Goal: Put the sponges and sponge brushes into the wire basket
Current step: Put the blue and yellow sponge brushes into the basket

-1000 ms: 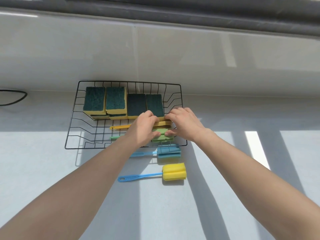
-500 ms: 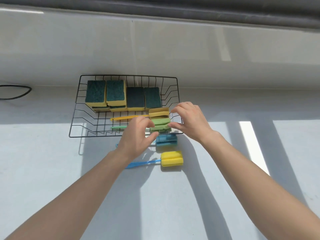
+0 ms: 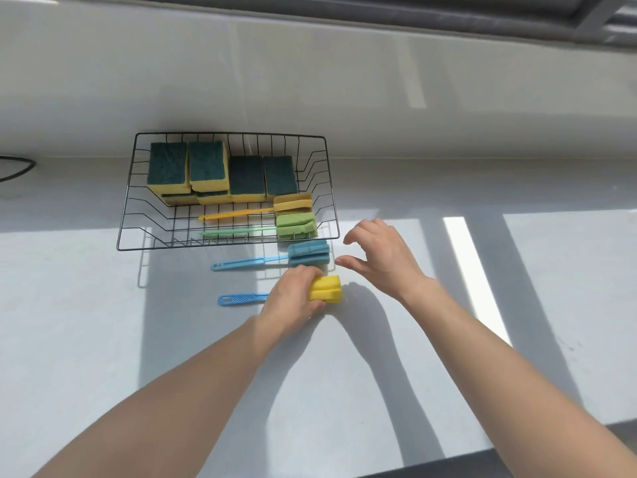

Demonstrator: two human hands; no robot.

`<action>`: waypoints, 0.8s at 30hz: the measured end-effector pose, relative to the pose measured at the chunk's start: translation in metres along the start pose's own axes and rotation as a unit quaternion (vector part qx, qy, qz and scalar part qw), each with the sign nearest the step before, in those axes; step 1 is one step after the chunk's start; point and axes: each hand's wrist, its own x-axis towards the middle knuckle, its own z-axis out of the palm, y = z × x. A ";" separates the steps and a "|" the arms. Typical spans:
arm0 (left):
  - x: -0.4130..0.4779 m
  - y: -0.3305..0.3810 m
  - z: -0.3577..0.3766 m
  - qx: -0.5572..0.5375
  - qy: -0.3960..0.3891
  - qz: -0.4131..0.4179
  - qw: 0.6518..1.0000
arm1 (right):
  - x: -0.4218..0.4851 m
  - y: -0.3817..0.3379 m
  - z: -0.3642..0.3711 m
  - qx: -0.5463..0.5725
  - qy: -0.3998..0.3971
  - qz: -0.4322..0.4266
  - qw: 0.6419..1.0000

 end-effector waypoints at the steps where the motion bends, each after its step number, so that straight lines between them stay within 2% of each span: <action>1: 0.000 0.000 0.001 -0.003 0.000 -0.004 1.000 | -0.003 -0.001 0.001 -0.001 -0.006 0.002 1.000; 11: -0.032 -0.026 -0.041 -0.074 -0.026 -0.005 0.997 | 0.007 -0.030 0.036 0.006 -0.083 -0.020 0.996; 17: -0.053 -0.041 -0.071 -0.021 -0.054 -0.032 0.998 | 0.017 -0.045 0.069 -0.025 -0.080 0.008 0.996; 24: -0.073 -0.053 -0.094 -0.043 -0.025 -0.053 0.997 | 0.013 -0.052 0.086 -0.091 -0.066 0.036 0.993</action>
